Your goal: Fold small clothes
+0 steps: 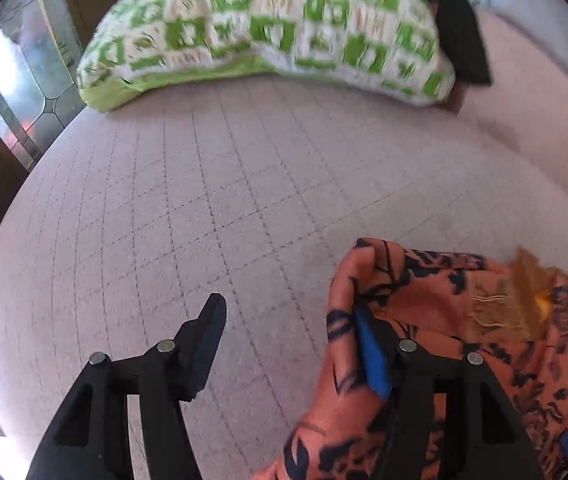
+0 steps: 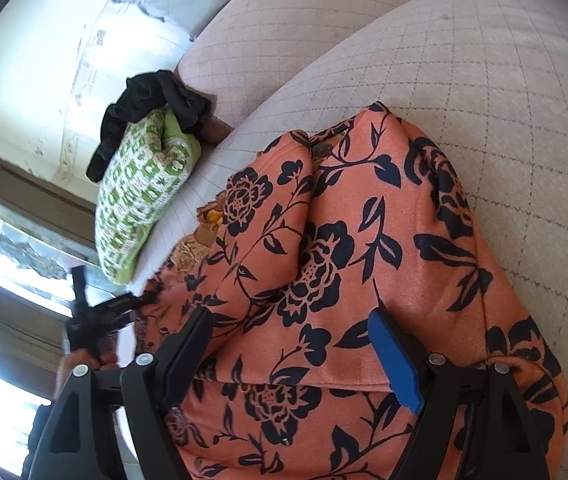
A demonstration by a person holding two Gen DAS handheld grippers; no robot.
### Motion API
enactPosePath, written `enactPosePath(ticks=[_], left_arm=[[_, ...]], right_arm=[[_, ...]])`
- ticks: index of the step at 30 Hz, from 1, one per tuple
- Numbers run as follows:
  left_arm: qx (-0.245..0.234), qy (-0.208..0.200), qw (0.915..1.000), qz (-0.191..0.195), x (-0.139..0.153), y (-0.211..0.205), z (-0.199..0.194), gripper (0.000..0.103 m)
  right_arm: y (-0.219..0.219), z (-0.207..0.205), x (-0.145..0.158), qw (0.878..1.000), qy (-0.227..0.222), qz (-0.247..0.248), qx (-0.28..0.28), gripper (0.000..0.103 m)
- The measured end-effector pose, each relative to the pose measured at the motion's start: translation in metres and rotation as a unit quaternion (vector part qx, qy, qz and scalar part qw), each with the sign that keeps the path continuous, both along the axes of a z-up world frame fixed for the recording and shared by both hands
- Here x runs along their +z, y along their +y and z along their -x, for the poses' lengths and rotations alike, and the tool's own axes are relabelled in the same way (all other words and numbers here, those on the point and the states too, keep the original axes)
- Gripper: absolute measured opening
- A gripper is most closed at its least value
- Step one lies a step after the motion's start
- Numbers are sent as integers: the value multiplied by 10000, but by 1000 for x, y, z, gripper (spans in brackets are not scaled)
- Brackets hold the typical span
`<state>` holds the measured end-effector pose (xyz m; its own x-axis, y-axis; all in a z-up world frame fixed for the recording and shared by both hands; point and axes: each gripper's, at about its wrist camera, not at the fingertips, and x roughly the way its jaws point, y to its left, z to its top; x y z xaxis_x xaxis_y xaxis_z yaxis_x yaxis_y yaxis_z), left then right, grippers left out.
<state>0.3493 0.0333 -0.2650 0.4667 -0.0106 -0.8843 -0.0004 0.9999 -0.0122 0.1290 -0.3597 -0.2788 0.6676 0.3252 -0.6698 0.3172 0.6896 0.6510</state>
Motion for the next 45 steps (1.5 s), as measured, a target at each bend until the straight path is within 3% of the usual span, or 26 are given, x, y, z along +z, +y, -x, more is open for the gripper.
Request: enactPosePath(ticks=[6,8,10,11,13,17,20,22,24,25,26,27,28,29,31,33,36,39,41,45], left_arm=[[-106,-1158,9927,329,24,5,95,67],[-200,-1123,9930,316,11,1,108,74],[-343,-763,9963,204,-16,-3,111,76],[-346,-601,9974,174,-31,0,111,78],[-383,-875,9943,468,-28,10,119,78],[-561,-739,9939,596,-30,14,116,83],[-659,-768,9938,455,-29,8,117,87],[-668,-783,9932,550,-30,8,116,88],[-703,-807,9926,575,-29,7,118,90],[-713,-818,9924,577,-31,8,116,90],[-722,-831,9923,567,-33,10,117,91],[-733,-839,9922,555,-33,10,119,91],[-740,-843,9921,554,-33,10,119,92],[-740,-850,9920,564,-33,10,120,92],[-741,-856,9919,575,-33,11,120,92],[-738,-859,9919,571,-33,11,120,92],[-744,-873,9917,581,-33,11,120,92],[-751,-882,9917,550,-33,11,121,92],[-762,-878,9919,516,-32,11,121,93],[-769,-816,9929,390,-31,7,121,94]], right_arm=[[11,-2,29,9970,-287,713,82,82],[17,-17,41,9954,-324,887,189,82],[25,-43,50,9950,-219,929,300,82],[30,-61,52,9950,-117,922,354,82],[39,-92,54,9953,56,905,352,82],[55,-159,44,9901,702,1155,371,82],[67,-201,26,9752,1446,1652,278,80],[74,-218,10,9585,1948,2059,310,68],[78,-222,4,9478,2131,2342,359,64],[79,-221,5,9464,2128,2401,373,55],[79,-218,8,9453,2119,2451,385,38],[77,-215,11,9469,2053,2442,401,30],[72,-209,15,9531,1942,2285,422,13],[66,-203,20,9583,1854,2137,392,11],[55,-188,39,9682,1477,2002,255,10],[49,-169,61,9706,1126,2119,173,10],[42,-123,98,9821,234,1869,24,10],[31,-63,112,9816,-476,1839,-185,10],[18,-25,102,9801,-440,1899,-373,10],[-10,43,41,9910,539,1154,-423,14]])
